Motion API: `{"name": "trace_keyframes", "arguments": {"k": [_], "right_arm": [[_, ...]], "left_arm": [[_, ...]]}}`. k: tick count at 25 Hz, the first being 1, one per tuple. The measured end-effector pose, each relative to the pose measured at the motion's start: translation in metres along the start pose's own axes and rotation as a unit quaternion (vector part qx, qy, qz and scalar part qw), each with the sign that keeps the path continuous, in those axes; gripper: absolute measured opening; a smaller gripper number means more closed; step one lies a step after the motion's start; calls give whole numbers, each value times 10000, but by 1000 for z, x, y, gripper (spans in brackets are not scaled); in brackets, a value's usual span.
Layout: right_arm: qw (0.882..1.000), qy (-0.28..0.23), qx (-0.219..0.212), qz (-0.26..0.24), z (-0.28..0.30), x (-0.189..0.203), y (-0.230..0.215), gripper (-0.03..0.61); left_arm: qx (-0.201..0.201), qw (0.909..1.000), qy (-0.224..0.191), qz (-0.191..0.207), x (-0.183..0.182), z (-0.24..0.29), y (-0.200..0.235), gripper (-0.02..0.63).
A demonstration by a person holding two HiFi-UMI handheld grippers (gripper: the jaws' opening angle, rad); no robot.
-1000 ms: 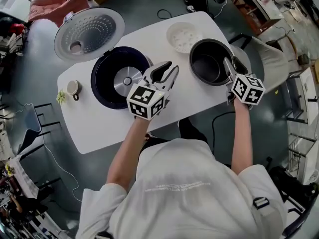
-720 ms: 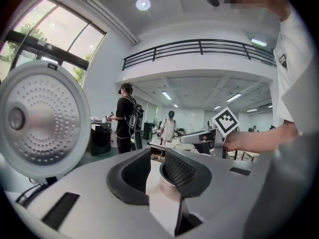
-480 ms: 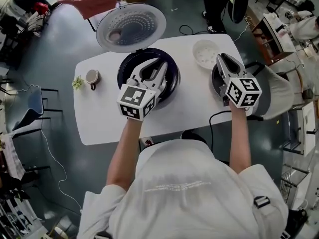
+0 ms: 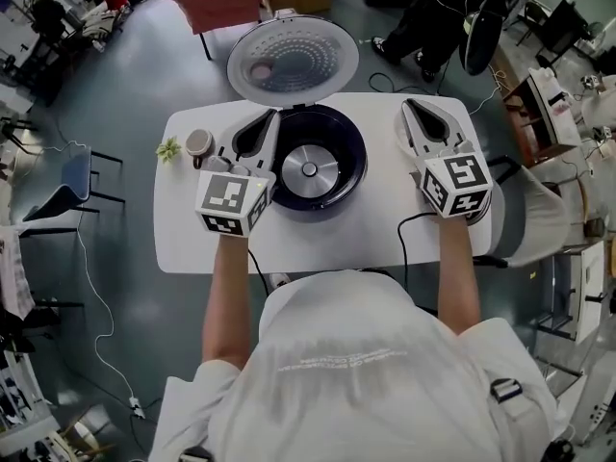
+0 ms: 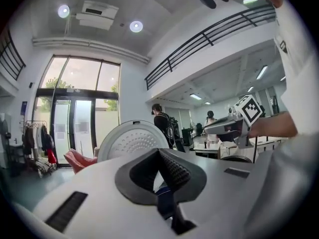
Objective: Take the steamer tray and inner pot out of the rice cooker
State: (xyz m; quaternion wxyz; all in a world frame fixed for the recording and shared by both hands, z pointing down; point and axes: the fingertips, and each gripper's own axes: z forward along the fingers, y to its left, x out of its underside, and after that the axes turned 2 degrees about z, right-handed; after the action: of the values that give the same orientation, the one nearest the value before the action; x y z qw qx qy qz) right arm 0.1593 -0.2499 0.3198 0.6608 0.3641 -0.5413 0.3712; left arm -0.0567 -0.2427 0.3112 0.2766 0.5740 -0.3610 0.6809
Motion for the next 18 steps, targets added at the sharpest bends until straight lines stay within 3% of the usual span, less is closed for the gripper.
{"name": "trace_keyframes", "arguments": {"k": [8, 18], "right_arm": [[9971, -140, -551, -508, 16, -33, 46, 26], [9966, -148, -559, -579, 16, -38, 52, 25]], "left_arm": [[-416, 9990, -79, 114, -15, -22, 37, 15], [-468, 9988, -23, 119, -19, -23, 44, 15]]}}
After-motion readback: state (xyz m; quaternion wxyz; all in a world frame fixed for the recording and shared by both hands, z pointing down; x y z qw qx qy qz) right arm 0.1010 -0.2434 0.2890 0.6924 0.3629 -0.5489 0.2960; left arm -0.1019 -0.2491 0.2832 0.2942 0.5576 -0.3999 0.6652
